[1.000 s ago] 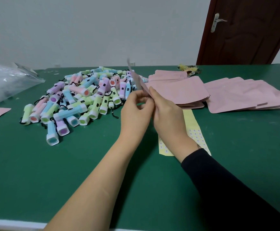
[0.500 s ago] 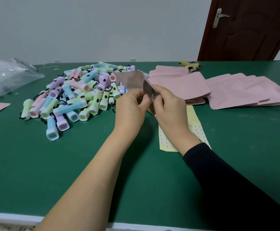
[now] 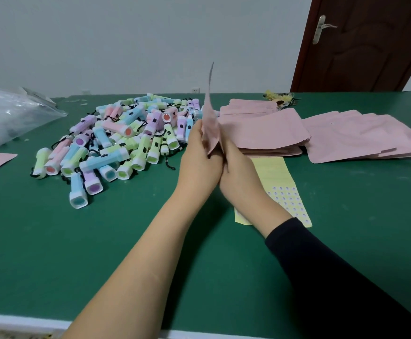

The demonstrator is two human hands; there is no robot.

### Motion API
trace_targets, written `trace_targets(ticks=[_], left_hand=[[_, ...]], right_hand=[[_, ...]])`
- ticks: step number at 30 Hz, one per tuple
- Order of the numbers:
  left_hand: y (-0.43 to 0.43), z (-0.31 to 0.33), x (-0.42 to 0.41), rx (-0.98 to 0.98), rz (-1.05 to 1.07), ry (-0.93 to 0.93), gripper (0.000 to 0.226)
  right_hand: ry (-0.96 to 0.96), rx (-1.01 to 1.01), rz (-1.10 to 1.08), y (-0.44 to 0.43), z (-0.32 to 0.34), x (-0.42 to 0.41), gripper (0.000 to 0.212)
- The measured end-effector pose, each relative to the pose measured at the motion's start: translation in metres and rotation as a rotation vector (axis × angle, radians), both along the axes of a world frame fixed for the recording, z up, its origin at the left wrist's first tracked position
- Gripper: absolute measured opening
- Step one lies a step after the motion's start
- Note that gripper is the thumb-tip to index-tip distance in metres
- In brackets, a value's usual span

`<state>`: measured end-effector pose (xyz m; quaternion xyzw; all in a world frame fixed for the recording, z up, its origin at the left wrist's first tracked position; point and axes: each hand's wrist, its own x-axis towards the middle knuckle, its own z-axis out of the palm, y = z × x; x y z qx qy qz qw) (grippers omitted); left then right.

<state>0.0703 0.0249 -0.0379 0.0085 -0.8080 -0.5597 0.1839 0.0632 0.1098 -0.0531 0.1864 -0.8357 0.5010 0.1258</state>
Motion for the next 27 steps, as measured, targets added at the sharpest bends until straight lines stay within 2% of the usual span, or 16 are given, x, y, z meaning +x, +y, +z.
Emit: trace_targets(ticks=[2,5,9,13,16,19,21,23,27], left_hand=[[-0.004,0.001,0.000,-0.067,-0.014,-0.040,0.072],[0.002,0.002,0.005,-0.108,-0.069,-0.009,0.081],[0.007,0.003,0.008,-0.115,-0.094,0.021,0.077],[0.001,0.005,0.006,0.056,-0.008,0.041,0.077],[0.003,0.000,0.003,0.083,-0.030,-0.022,0.079],[-0.005,0.000,-0.001,0.177,0.011,-0.042,0.080],[-0.012,0.002,-0.004,0.280,0.060,-0.057,0.080],[-0.013,0.002,-0.005,0.322,0.087,-0.039,0.072],[-0.015,-0.004,-0.009,0.406,0.110,-0.026,0.052]], right_hand=[[-0.061,-0.093,-0.005,0.002,-0.001,0.001,0.063],[-0.076,-0.152,-0.080,0.008,0.000,-0.003,0.067],[-0.073,-0.029,-0.141,0.016,-0.001,-0.009,0.071],[-0.031,-0.086,-0.216,0.022,0.003,-0.014,0.073],[0.035,0.070,-0.076,0.012,0.003,-0.005,0.064],[0.041,0.033,-0.161,0.018,0.005,-0.009,0.070],[0.000,-0.071,-0.252,0.025,0.008,-0.012,0.059],[0.041,-0.107,-0.270,0.021,0.008,-0.009,0.043],[0.378,-0.190,-0.167,-0.003,0.012,0.010,0.019]])
